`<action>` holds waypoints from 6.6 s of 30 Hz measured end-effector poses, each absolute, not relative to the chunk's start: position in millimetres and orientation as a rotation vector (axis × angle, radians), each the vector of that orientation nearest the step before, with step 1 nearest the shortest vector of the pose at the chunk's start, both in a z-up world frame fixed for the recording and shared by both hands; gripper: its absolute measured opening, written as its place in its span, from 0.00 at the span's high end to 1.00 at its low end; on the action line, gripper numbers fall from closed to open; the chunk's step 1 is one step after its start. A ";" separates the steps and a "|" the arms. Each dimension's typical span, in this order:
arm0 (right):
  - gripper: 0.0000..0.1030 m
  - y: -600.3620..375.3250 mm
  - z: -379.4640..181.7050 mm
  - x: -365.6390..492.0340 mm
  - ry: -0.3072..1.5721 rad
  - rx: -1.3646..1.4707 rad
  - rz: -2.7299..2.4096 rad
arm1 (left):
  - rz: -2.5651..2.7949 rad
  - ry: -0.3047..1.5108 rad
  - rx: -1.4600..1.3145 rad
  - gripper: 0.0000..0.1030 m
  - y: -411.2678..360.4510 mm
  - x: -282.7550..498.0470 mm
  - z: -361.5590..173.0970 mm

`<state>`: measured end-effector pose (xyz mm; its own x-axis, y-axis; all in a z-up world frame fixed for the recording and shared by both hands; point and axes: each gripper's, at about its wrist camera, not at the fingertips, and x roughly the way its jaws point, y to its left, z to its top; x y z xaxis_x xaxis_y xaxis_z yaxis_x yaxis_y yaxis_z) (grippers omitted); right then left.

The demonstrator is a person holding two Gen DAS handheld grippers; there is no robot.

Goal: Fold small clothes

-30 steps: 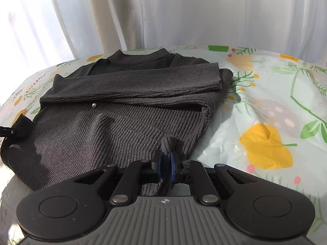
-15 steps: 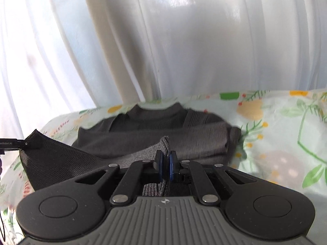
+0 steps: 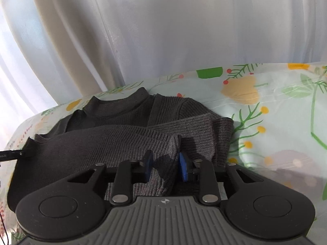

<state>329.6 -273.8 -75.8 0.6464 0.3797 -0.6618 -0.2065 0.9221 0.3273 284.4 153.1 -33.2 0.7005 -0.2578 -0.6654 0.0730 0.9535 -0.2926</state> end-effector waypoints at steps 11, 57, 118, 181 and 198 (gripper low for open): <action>0.94 -240.4 -29.1 335.9 0.621 -0.019 0.296 | -0.124 0.580 -0.131 0.92 144.7 300.9 25.3; 0.62 -282.7 -62.4 317.4 0.717 0.198 0.153 | 0.067 0.689 -0.101 0.42 116.5 333.4 -53.6; 0.86 -181.9 -66.2 256.4 0.798 0.168 0.439 | -0.078 0.798 -0.636 0.77 183.8 273.8 -53.0; 0.48 -190.7 -96.2 367.6 0.986 0.740 0.590 | -0.187 0.814 -0.548 0.61 72.8 242.7 -70.3; 0.50 -187.0 -101.4 372.7 0.991 0.855 0.629 | -0.191 0.813 -0.543 0.61 73.6 240.9 -70.5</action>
